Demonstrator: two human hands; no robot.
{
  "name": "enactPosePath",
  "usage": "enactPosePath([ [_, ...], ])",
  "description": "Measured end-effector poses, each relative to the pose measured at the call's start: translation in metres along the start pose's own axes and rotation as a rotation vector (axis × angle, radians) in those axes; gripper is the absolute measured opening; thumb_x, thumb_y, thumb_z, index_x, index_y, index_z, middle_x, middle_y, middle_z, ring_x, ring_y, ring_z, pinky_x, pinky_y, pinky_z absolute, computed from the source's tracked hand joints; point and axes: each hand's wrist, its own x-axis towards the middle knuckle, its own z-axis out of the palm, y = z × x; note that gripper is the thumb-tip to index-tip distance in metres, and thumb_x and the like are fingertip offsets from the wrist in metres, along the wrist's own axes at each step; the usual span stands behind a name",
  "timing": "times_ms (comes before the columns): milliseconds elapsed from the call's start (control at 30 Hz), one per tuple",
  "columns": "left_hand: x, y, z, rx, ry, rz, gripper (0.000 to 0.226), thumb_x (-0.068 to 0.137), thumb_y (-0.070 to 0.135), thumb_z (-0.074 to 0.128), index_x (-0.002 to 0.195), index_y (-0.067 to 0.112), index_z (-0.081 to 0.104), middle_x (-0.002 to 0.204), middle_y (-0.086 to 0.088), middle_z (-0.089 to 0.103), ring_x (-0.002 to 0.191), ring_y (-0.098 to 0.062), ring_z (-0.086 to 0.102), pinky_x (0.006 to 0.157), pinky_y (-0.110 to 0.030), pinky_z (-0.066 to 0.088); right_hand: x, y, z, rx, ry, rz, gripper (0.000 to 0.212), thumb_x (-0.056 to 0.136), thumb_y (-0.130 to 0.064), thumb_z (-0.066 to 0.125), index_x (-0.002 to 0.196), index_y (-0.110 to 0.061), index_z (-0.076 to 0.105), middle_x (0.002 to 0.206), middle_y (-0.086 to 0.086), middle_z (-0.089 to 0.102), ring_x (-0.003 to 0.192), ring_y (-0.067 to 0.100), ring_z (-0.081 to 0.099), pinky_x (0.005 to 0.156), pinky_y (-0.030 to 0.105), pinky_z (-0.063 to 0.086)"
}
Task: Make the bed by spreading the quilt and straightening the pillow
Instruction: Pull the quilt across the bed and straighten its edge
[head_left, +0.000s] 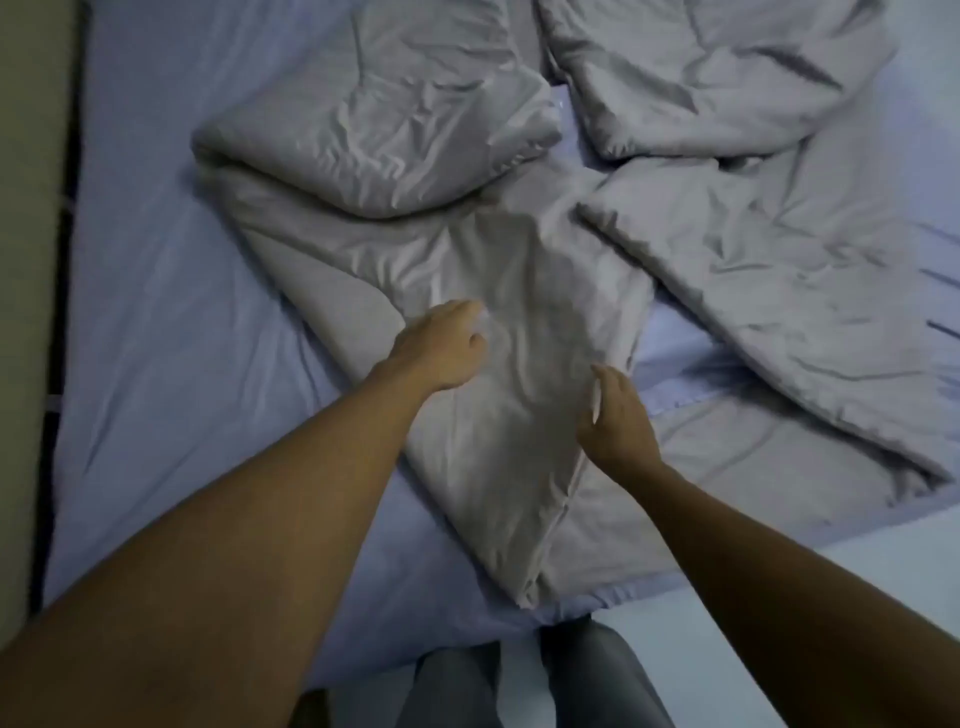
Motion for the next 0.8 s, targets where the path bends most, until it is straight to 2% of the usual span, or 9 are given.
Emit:
enactPosePath([
  [67,0.032,0.011,0.009,-0.016,-0.007,0.034,0.055,0.1,0.032,0.039,0.154,0.022,0.03,0.16,-0.002,0.03,0.144,-0.025,0.035,0.116,-0.04,0.032,0.017,0.012,0.007,0.093,0.077,0.18,0.063,0.086,-0.012,0.059,0.145,-0.009,0.038,0.142,0.016,0.046,0.128,0.033,0.047,0.101,0.044,0.043],
  [167,0.085,0.028,0.028,-0.014,0.006,0.067,0.055,0.1,0.033,0.043,0.153,0.021,0.032,0.16,-0.002,0.031,0.142,-0.025,0.037,0.116,-0.039,0.032,0.036,0.033,0.031,0.214,0.194,0.321,0.057,0.089,-0.016,0.062,0.141,-0.008,0.038,0.14,0.014,0.04,0.127,0.031,0.045,0.102,0.042,0.042],
  [267,0.14,0.035,0.053,-0.032,0.047,0.126,0.055,0.1,0.028,0.047,0.152,0.017,0.033,0.163,-0.002,0.024,0.149,-0.02,0.024,0.121,-0.032,0.022,0.05,0.053,0.056,0.33,0.288,0.298,0.055,0.089,-0.015,0.066,0.136,-0.006,0.038,0.136,0.012,0.04,0.125,0.029,0.046,0.105,0.037,0.041],
  [367,0.189,0.036,0.074,-0.014,0.062,0.205,0.058,0.1,0.021,0.047,0.154,0.013,0.027,0.167,-0.002,0.004,0.154,-0.017,0.001,0.123,-0.029,0.01,0.058,0.065,0.074,0.388,0.35,0.216,0.051,0.086,0.0,0.059,0.133,-0.007,0.039,0.131,0.008,0.044,0.12,0.026,0.051,0.103,0.038,0.044],
  [467,0.223,0.034,0.086,0.043,0.06,0.282,0.065,0.101,0.02,0.043,0.158,0.012,0.012,0.166,-0.001,-0.015,0.153,-0.017,-0.012,0.125,-0.035,0.002,0.056,0.073,0.082,0.425,0.347,0.183,0.056,0.08,0.01,0.052,0.13,-0.014,0.04,0.127,-0.001,0.046,0.115,0.016,0.052,0.099,0.029,0.043],
  [533,0.24,0.033,0.088,0.081,0.108,0.32,0.066,0.099,0.015,0.038,0.158,0.01,0.008,0.166,-0.007,-0.016,0.153,-0.022,-0.015,0.125,-0.041,-0.002,0.051,0.079,0.087,0.411,0.316,0.19,0.058,0.08,0.009,0.053,0.127,-0.023,0.041,0.12,-0.006,0.05,0.097,0.007,0.055,0.086,0.021,0.043],
  [600,0.253,0.032,0.084,0.065,0.167,0.325,0.068,0.096,0.01,0.036,0.158,0.008,0.009,0.166,-0.011,-0.013,0.153,-0.025,-0.015,0.125,-0.041,-0.004,0.042,0.084,0.096,0.355,0.27,0.181,0.054,0.081,0.002,0.056,0.12,-0.031,0.041,0.111,-0.009,0.053,0.077,0.009,0.054,0.071,0.026,0.041],
  [700,0.273,0.03,0.072,0.075,0.181,0.369,0.074,0.093,0.012,0.04,0.158,0.012,0.005,0.167,-0.007,-0.01,0.154,-0.023,-0.006,0.125,-0.038,0.002,0.03,0.088,0.112,0.285,0.22,0.155,0.042,0.081,-0.01,0.052,0.113,-0.033,0.043,0.109,-0.003,0.055,0.074,0.018,0.056,0.065,0.034,0.042],
  [800,0.283,0.031,0.061,0.214,0.151,0.403,0.088,0.086,0.023,0.049,0.158,0.027,-0.001,0.166,0.001,0.01,0.148,-0.029,0.022,0.12,-0.047,0.022,0.029,0.087,0.123,0.241,0.212,0.178,0.037,0.082,-0.011,0.052,0.111,-0.032,0.044,0.106,0.004,0.057,0.075,0.018,0.054,0.062,0.036,0.043],
])
